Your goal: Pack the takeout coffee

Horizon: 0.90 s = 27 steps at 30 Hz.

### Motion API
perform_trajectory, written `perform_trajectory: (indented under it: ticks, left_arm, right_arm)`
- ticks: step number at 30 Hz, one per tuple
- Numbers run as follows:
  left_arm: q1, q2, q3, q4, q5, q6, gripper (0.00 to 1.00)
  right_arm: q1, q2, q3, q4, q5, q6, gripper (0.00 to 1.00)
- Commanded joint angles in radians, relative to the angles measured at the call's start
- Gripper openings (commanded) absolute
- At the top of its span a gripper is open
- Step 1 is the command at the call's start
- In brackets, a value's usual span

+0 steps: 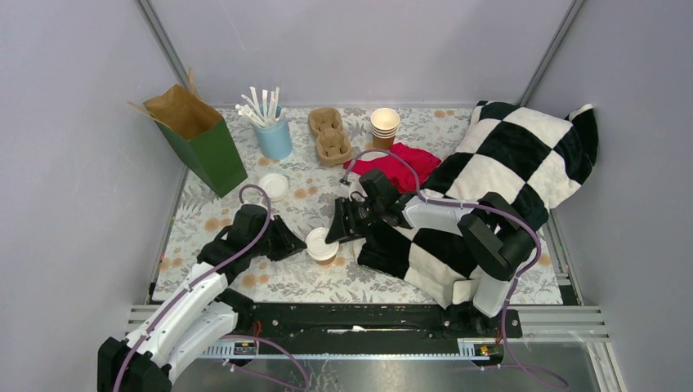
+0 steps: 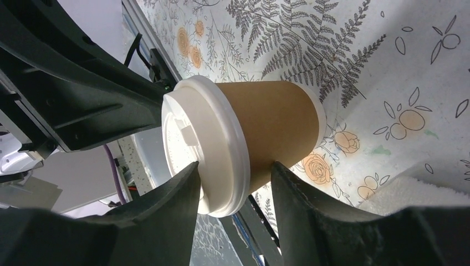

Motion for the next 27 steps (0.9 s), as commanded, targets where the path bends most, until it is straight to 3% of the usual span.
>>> perform_trajectory:
  ticks: [1,4,11,19,22,27]
  left_arm:
    - [-0.046,0.025,-0.023,-0.013,-0.063,-0.038,0.22]
    - [-0.053,0.02,-0.016,-0.015,-0.079,-0.038,0.23]
    - [-0.053,0.011,0.127,-0.065,-0.091,0.028,0.42]
    - [-0.053,0.017,0.217,-0.131,-0.141,0.076,0.51]
    - [-0.052,0.016,0.213,-0.123,-0.137,0.082,0.56]
    - [-0.053,0.049,0.164,-0.019,-0.02,0.081,0.52]
  right_arm:
    - [0.009,0.005,-0.051,0.12,-0.016,0.052,0.55]
    - [0.008,0.006,-0.049,0.106,-0.009,0.037,0.58]
    - [0.008,-0.066,0.034,-0.026,0.001,-0.026,0.71]
    - [-0.029,-0.165,0.0,-0.056,0.003,-0.021,0.84]
    - [-0.04,-0.189,-0.015,-0.09,0.001,-0.038,0.84]
    - [-0.067,-0.205,-0.102,-0.043,-0.032,-0.022,0.66]
